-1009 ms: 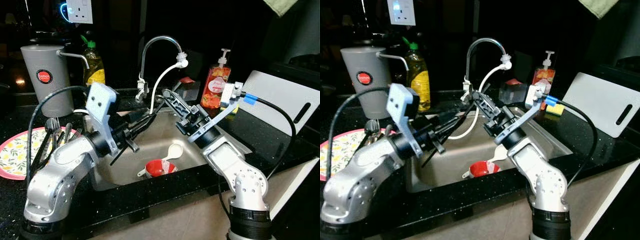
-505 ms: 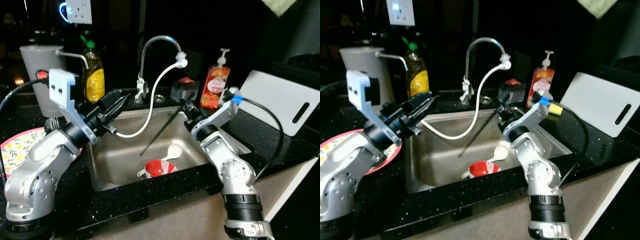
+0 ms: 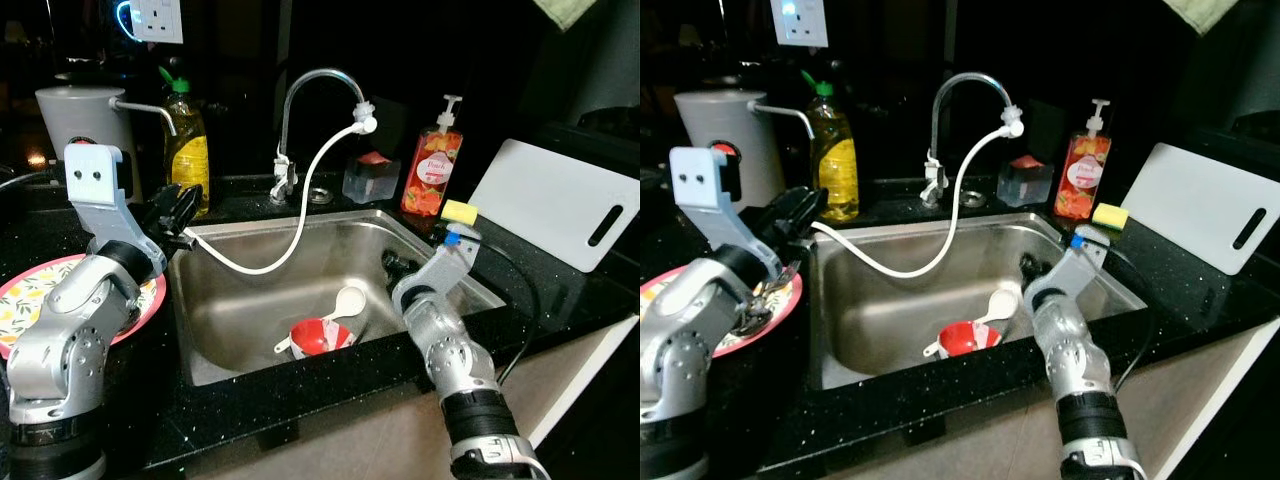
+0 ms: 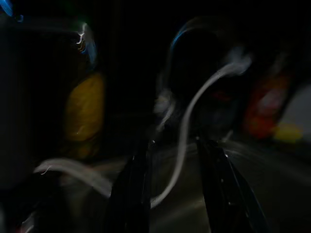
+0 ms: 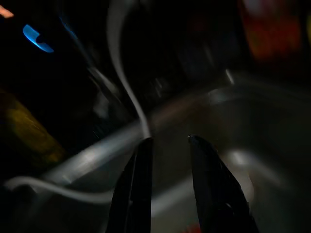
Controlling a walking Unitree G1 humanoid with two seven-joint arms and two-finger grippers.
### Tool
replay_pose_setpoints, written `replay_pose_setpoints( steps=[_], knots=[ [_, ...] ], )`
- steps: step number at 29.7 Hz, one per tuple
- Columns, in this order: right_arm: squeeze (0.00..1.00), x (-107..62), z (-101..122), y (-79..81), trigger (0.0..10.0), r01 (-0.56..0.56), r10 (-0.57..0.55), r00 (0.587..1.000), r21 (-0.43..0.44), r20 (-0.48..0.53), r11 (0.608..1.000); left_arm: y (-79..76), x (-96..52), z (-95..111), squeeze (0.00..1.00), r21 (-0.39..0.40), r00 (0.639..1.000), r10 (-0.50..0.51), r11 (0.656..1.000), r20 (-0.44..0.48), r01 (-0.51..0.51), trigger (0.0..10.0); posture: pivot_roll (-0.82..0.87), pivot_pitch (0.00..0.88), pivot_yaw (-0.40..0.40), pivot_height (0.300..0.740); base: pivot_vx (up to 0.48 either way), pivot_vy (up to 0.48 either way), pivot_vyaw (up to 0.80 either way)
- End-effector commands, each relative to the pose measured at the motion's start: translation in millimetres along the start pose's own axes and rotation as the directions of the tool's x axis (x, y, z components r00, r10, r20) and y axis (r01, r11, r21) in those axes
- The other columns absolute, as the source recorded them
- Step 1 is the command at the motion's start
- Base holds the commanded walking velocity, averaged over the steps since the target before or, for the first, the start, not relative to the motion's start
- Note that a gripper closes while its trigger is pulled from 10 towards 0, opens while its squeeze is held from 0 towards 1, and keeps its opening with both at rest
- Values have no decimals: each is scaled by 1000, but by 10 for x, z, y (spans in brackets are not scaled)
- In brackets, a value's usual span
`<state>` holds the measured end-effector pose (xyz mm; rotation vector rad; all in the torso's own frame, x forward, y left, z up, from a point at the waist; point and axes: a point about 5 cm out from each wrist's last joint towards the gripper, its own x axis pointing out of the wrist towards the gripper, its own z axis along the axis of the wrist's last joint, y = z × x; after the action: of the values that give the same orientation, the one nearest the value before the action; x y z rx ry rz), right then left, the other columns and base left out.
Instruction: Kitchen organization
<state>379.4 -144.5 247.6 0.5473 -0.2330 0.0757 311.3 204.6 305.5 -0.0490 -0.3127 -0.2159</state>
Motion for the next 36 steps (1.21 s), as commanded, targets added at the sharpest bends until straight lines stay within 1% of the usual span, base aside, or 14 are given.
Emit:
replay_pose_setpoints(
  steps=[1, 3, 5, 6, 9, 11, 13, 15, 17, 20, 22, 26, 30, 36],
  knots=[
    [0, 13, 152, 94, 10000, -49, 50, 996, -11, 77, 999, 35, 33, -108, 0, 57, 994, 54, 997, -91, -49, 10000, -49, 0, -107, 740, 0, 0, 0],
    [0, -7, 229, 187, 10000, -94, 93, 990, 3, 108, 996, 122, 57, -197, 0, 100, 973, 149, 986, -178, -133, 10000, -49, 0, -106, 740, 0, 0, 0],
    [0, -50, 268, 255, 10000, -126, 124, 985, 5, 124, 992, 203, 59, -225, 0, 138, 947, 234, 968, -221, -207, 10000, -48, 0, -104, 740, 0, 0, 0],
    [0, -50, 268, 255, 10000, -126, 124, 985, 5, 124, 992, 203, 59, -225, 0, 138, 947, 234, 968, -221, -207, 10000, -48, 0, -104, 740, 0, 0, 0],
    [0, -78, 275, 291, 10000, -145, 143, 981, 5, 131, 989, 287, 45, -245, 0, 183, 913, 315, 944, -258, -274, 10000, -48, 0, -99, 740, 0, 0, 0],
    [0, -102, 263, 298, 10000, -152, 150, 980, 6, 132, 988, 455, -8, -266, 0, 217, 845, 455, 888, -281, -406, 10000, -48, 0, -93, 740, 0, 0, 0],
    [0, -117, 246, 290, 10000, -151, 149, 980, 8, 128, 988, 564, -56, -288, 0, 226, 786, 540, 841, -302, -491, 10000, -46, 0, -88, 740, 0, 0, 0],
    [0, -120, 231, 281, 10000, -148, 145, 982, 9, 123, 989, 587, -72, -301, 0, 225, 771, 552, 834, -317, -504, 10000, -43, 0, -86, 740, 0, 0, 0],
    [0, -124, 196, 254, 10000, -128, 127, 986, 2, 105, 992, 610, -93, -318, 0, 270, 746, 568, 823, -348, -500, 10000, -44, 0, -81, 740, 0, 0, 0],
    [0, -131, 162, 229, 10000, -117, 116, 989, 10, 90, 993, 691, -155, -348, 0, 330, 694, 620, 784, -366, -526, 10000, -42, 0, -81, 740, 0, 0, 0],
    [0, -137, 140, 226, 10000, -115, 114, 990, 12, 83, 993, 728, -192, -412, 0, 314, 670, 625, 781, -400, -541, 10000, -36, 0, -76, 740, 0, 0, 0],
    [0, -143, 122, 223, 10000, -114, 113, 991, 13, 77, 993, 721, -216, -496, 0, 271, 660, 603, 795, -448, -542, 10000, -36, 0, -76, 740, 0, 0, 0],
    [0, -145, 120, 218, 10000, -114, 113, 991, 11, 74, 993, 729, -234, -545, 0, 232, 639, 602, 789, -479, -569, 10000, -35, 0, -78, 740, 0, 0, 0],
    [0, -143, 108, 204, 10000, -110, 109, 992, 9, 68, 994, 774, -271, -567, 0, 249, 614, 620, 774, -488, -583, 10000, -32, 0, -80, 740, 0, 0, 0]
  ],
)
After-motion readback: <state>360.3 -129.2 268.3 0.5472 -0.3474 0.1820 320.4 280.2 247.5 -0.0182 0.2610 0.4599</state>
